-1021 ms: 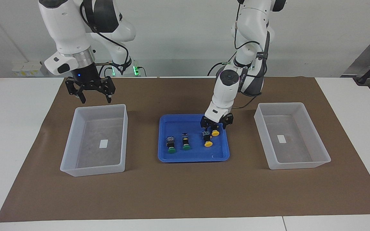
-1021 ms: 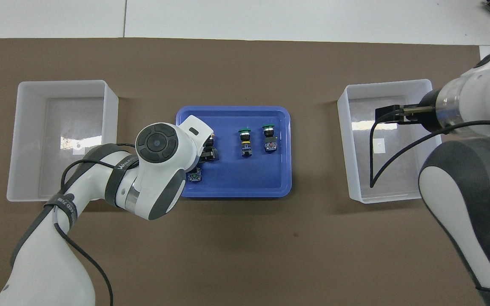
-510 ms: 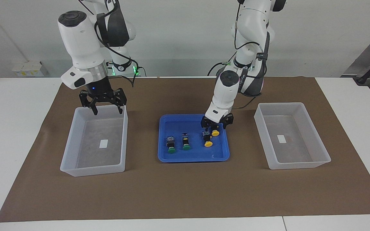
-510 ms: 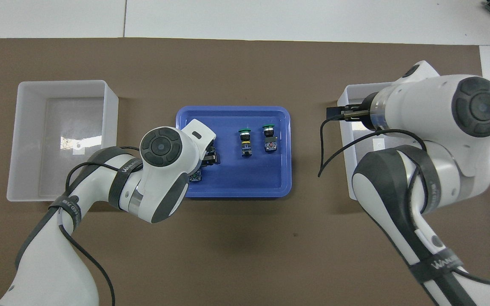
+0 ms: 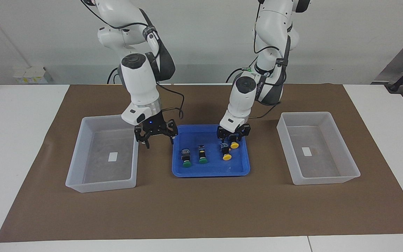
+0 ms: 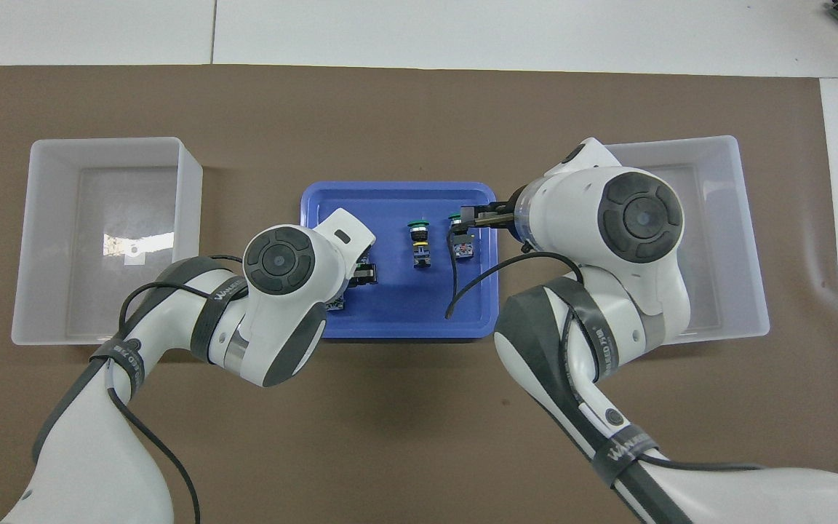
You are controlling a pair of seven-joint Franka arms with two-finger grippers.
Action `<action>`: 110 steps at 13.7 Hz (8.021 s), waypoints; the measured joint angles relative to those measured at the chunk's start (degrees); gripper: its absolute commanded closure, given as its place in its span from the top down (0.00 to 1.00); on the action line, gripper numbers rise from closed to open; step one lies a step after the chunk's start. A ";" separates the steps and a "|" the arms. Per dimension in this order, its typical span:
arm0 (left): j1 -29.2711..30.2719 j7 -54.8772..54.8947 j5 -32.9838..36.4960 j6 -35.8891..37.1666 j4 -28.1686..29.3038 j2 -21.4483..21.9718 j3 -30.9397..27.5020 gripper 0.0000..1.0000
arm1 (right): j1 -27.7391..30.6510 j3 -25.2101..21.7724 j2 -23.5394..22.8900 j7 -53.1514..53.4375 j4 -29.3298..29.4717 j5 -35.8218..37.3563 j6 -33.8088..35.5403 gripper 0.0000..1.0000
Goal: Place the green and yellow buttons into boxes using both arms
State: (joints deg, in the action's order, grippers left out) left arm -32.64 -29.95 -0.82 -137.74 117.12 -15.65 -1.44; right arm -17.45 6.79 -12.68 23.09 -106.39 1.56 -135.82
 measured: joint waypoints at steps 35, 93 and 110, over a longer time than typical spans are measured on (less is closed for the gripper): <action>14.02 9.93 0.02 8.06 -14.93 -0.99 -1.06 0.00 | -3.70 -0.62 -9.61 7.94 0.64 11.73 -8.06 0.00; 7.17 3.94 -2.08 10.55 -19.32 -4.11 0.04 0.73 | 10.87 8.17 3.97 -3.01 -2.55 1.61 3.75 1.00; 3.33 -0.94 -2.08 -4.74 -17.65 -11.71 0.06 0.68 | 1.70 8.19 -8.88 5.64 -0.21 12.14 -10.45 1.00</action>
State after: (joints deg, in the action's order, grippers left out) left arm -29.31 -30.89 -2.90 -142.48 99.46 -27.35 -1.38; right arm -15.74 14.97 -21.56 28.73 -106.60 13.70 -146.27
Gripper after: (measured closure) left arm 0.313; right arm 0.000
